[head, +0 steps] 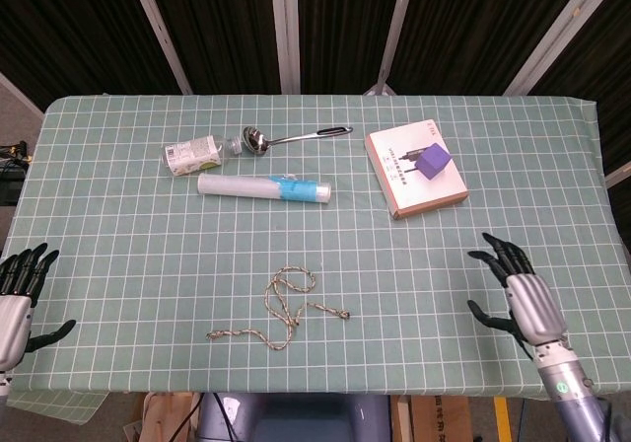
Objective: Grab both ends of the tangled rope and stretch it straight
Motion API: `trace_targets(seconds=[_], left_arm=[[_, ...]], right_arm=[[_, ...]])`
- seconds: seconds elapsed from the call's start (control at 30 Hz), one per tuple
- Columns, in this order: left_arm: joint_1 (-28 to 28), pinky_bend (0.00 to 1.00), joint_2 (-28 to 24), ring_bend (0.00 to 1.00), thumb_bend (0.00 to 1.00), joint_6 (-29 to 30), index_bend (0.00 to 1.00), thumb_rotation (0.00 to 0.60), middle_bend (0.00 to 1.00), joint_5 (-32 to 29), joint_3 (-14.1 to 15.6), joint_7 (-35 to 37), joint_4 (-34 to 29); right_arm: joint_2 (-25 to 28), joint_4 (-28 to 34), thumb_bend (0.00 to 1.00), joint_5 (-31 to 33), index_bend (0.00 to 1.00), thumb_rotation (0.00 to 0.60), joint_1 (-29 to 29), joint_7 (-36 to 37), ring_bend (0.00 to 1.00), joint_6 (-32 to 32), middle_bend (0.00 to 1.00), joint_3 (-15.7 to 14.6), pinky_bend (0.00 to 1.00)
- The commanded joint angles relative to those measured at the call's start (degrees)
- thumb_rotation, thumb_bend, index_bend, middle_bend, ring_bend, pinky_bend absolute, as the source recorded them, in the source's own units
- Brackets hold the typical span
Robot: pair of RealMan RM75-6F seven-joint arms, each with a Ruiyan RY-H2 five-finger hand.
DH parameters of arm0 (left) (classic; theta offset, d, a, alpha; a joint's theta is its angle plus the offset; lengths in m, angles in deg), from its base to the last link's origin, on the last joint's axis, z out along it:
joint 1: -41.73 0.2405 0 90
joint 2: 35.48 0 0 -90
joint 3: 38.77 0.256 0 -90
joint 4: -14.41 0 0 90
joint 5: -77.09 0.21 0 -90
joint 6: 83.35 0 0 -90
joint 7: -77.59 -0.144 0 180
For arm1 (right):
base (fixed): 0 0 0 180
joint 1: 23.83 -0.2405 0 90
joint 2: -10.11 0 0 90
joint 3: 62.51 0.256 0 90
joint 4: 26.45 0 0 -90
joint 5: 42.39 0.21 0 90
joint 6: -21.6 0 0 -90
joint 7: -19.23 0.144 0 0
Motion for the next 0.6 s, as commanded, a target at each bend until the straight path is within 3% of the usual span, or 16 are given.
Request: trace_targets(seconds=[0.03, 0.27, 0.6], left_arm=[[-0.02, 0.00, 0.00, 0.00, 0.00, -0.02, 0.00, 0.600, 0.00, -0.15, -0.10, -0.16, 0.03], [-0.05, 0.00, -0.12, 0.00, 0.00, -0.23, 0.00, 0.600, 0.00, -0.52, -0.18, -0.11, 0.17], [-0.12, 0.00, -0.51, 0.00, 0.00, -0.65, 0.00, 0.600, 0.00, -1.13, -0.30, 0.66, 0.26]], right_arm=[[-4.97, 2.77, 0.33, 2.17, 0.32, 0.600, -5.21, -3.26, 0.00, 6.14, 0.08, 1.89, 0.00], [-15.46, 1.69, 0.34, 8.77, 0.41, 0.600, -11.29, -12.48, 0.00, 11.91, 0.11, 3.82, 0.00], [-24.10, -0.79, 0.33, 14.59, 0.45, 0.600, -15.47, -18.67, 0.00, 13.89, 0.11, 5.11, 0.00]])
